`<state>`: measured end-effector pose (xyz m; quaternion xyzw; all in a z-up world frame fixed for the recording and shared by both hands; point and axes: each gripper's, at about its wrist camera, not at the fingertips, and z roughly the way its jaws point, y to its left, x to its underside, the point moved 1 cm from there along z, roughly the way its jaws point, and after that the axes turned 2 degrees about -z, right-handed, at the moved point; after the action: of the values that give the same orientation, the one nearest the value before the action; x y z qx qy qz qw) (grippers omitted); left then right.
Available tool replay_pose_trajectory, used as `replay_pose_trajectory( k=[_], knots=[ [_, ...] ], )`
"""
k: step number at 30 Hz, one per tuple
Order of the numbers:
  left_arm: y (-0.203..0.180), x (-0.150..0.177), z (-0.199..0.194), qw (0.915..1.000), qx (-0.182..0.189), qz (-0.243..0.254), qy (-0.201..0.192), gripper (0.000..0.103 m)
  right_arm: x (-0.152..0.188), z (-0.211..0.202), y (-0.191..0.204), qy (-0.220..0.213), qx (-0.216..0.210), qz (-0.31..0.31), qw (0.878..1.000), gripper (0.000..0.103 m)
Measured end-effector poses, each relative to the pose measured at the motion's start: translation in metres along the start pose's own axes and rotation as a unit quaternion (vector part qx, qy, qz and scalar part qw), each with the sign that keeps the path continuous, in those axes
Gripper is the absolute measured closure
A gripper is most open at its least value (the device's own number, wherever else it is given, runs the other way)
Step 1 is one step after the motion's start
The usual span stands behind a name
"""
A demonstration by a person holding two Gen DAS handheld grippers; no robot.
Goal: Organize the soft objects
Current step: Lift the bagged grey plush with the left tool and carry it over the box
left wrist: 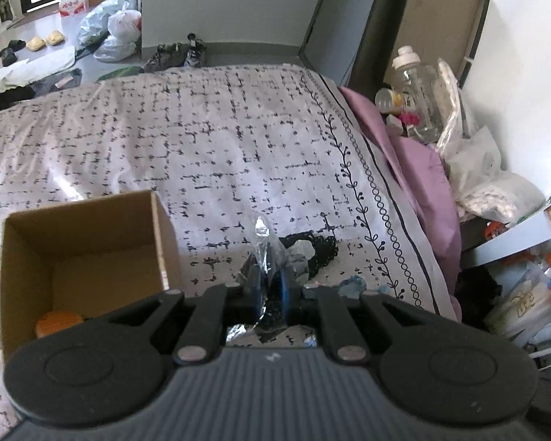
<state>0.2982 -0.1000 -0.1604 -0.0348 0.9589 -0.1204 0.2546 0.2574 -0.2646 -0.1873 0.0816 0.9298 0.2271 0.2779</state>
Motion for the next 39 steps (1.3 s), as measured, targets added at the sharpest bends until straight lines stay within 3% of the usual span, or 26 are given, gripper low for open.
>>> replay_pose_trajectory(
  k=[25, 39],
  knots=[
    [0.069, 0.018, -0.088, 0.9970, -0.017, -0.011, -0.074, 0.094, 0.033, -0.034, 0.092, -0.061, -0.034, -0.067, 0.995, 0.089],
    [0.115, 0.019, -0.099, 0.9945, -0.043, -0.038, -0.088, 0.094, 0.047, -0.023, 0.124, -0.058, -0.048, -0.091, 0.993, 0.089]
  ],
)
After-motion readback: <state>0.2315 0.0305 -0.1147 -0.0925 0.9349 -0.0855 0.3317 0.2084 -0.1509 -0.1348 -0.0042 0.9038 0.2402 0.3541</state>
